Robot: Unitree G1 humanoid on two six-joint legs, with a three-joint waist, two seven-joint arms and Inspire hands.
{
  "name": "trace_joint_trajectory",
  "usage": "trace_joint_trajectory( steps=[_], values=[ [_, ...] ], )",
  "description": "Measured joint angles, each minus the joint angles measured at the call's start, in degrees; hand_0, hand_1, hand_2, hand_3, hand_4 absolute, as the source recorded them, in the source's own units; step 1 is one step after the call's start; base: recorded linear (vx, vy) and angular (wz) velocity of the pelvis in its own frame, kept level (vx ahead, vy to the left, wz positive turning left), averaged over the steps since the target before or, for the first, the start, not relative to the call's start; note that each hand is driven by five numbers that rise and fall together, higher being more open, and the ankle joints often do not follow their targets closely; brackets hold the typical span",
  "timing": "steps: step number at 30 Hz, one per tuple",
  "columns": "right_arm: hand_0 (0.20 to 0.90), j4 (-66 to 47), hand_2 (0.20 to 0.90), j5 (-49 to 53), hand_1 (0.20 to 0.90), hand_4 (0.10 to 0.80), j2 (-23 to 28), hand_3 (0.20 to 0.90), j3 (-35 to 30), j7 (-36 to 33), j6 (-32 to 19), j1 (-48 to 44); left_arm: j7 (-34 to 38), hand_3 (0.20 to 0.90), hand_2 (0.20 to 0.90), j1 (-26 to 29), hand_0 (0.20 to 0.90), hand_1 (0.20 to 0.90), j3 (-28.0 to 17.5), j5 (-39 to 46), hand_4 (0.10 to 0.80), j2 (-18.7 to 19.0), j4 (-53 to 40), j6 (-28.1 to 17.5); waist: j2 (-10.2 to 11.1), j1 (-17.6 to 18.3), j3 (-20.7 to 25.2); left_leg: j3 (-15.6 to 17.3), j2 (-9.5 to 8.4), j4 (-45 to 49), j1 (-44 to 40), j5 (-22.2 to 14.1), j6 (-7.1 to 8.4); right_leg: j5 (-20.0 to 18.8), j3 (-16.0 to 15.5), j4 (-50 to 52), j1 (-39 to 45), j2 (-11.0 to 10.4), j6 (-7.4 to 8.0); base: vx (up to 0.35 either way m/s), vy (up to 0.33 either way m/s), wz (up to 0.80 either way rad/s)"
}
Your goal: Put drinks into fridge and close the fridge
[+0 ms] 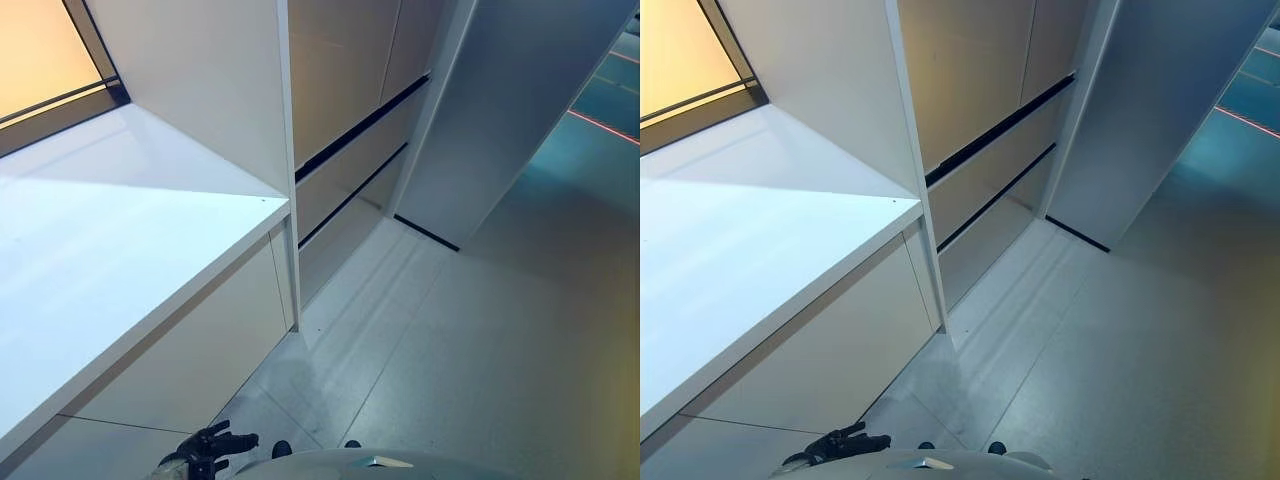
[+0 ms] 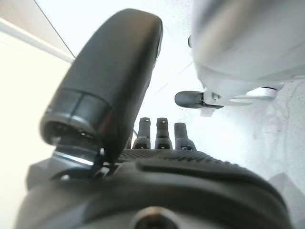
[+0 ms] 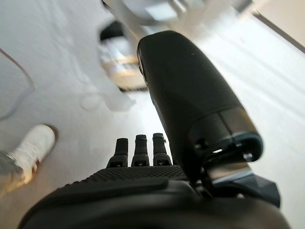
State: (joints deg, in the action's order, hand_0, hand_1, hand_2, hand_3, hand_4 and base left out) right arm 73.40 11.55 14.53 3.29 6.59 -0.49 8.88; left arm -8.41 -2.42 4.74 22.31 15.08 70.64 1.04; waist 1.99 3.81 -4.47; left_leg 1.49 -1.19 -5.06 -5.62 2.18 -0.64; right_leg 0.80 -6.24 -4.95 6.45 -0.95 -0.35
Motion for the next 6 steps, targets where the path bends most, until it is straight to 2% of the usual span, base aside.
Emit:
trace_joint_trajectory(
  steps=[6],
  values=[
    [0.9,-0.01,0.9,-1.86,0.9,0.8,0.66,0.9,2.14,0.25,0.19,-0.96,-0.52,0.9,0.9,-0.97,0.9,0.9,1.59,0.03,0.8,-0.83,-0.16,-1.44,-0.23,-0.67,-0.01,-0.08,0.1,0.0,0.03,0.06,0.11,-0.02,0.06,-0.1,-0.02,0.18,-0.05,-0.012,-0.004,0.0]
  ],
)
